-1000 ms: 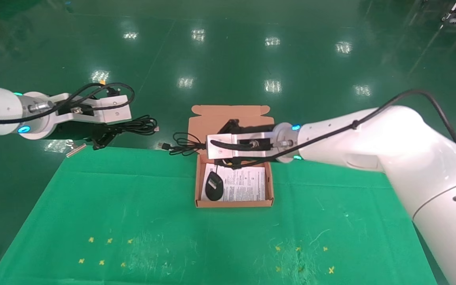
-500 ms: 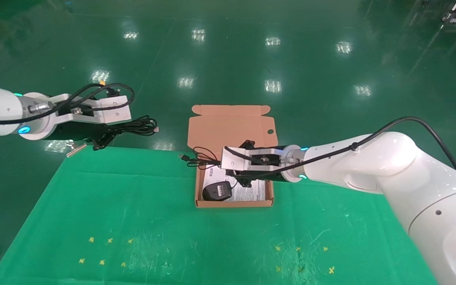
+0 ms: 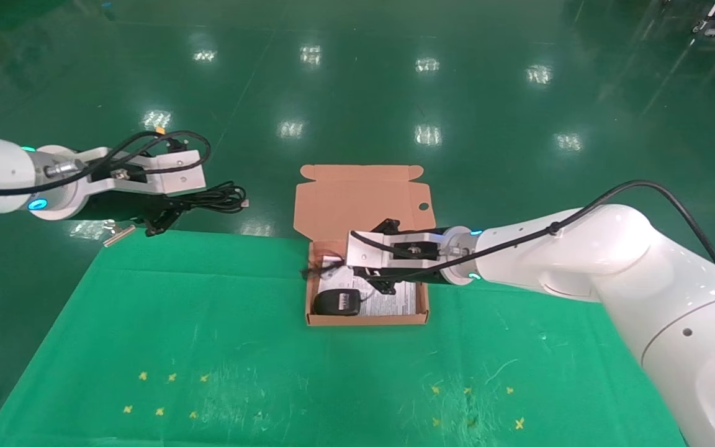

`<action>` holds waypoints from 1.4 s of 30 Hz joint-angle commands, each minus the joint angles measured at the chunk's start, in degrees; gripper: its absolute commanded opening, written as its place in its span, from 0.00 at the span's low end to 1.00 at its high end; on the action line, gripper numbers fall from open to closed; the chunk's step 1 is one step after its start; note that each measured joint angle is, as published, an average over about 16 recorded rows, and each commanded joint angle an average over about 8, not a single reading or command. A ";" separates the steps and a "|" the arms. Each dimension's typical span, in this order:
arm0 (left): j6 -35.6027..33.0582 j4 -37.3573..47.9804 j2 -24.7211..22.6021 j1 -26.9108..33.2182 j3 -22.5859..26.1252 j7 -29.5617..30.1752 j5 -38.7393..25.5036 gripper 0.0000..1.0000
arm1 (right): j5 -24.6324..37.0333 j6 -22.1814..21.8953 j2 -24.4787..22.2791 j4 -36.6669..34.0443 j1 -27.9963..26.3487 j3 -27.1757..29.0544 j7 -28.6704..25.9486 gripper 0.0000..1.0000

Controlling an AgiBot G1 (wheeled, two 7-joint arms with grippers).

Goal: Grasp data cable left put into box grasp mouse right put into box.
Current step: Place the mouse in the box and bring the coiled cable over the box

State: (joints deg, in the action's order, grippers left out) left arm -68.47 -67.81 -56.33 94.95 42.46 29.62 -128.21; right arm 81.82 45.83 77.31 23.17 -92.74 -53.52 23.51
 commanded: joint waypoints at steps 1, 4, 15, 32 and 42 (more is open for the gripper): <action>-0.04 -0.03 -0.13 -0.11 0.09 -0.01 0.01 0.00 | -0.11 0.11 -0.31 0.57 0.18 -0.08 -0.12 1.00; 0.97 0.09 -1.36 -1.05 0.34 -0.87 0.84 0.00 | -0.19 -0.56 -1.15 1.54 0.14 -0.20 -0.69 1.00; 8.18 5.28 -9.35 -5.47 1.86 -7.92 5.04 0.00 | 1.25 -1.90 -9.38 6.89 -1.45 -0.09 -2.91 1.00; 24.49 20.94 -21.86 -9.17 8.10 -17.80 9.50 0.00 | 9.09 -1.85 -27.56 32.21 -1.17 -2.36 -20.06 1.00; 29.48 21.77 -22.49 -9.12 13.24 -17.16 13.06 1.00 | 13.15 -2.85 -30.66 39.49 -0.68 -3.51 -26.55 1.00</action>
State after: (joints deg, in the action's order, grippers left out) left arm -39.55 -46.28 -78.68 85.83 55.05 12.33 -115.50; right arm 94.51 43.06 47.01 61.83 -93.46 -56.90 -2.40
